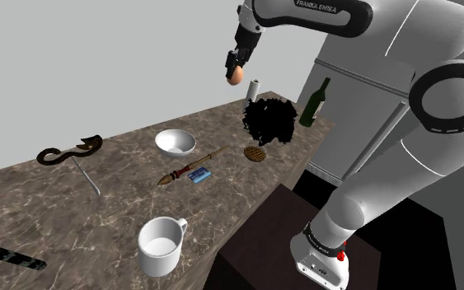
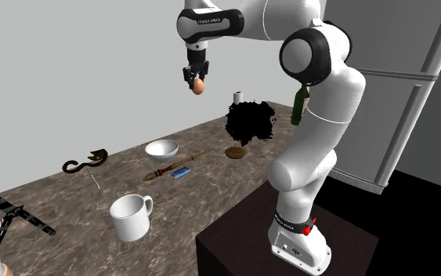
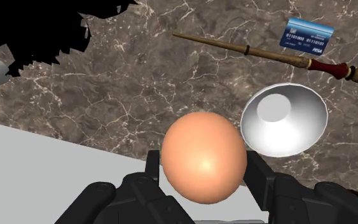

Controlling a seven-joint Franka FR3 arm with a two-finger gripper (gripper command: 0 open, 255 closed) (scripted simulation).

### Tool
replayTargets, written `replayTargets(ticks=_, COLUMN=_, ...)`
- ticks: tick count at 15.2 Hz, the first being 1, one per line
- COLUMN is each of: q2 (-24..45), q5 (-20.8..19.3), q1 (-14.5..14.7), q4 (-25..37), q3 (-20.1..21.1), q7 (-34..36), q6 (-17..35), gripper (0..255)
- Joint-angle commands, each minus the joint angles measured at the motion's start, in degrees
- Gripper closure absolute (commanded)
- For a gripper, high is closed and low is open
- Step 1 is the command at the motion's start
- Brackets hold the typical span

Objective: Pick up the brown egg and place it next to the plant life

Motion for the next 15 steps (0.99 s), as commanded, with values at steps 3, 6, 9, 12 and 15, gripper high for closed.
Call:
replayTargets(ticks=3, q2=6.63, q5=-0.54, q1=-1.68, q4=7.22, q3=-2.04, q7=-3.69, q6=-0.31, gripper=255)
replayTargets(ticks=6, q2=11.93, q5=-0.68, q1=-2.84, q4=13.36, q3=-3.31, q7=-6.23, q6=-0.99, gripper=255)
replayTargets(ticks=9, q2=17.76, q5=-0.67, q1=-3.98, q4=20.66, q3=-4.4, q7=-8.68, q6=-2.29, gripper=255)
replayTargets(ticks=12, q2=24.37, q5=-0.56, q1=-5.11, q4=29.55, q3=-5.3, q7=-11.06, q6=-4.42, gripper=255)
replayTargets(ticks=15, q2=32.35, q5=-0.4, q1=-6.19, q4=41.12, q3=-6.04, q7=-13.35, q6=-7.88, gripper=255)
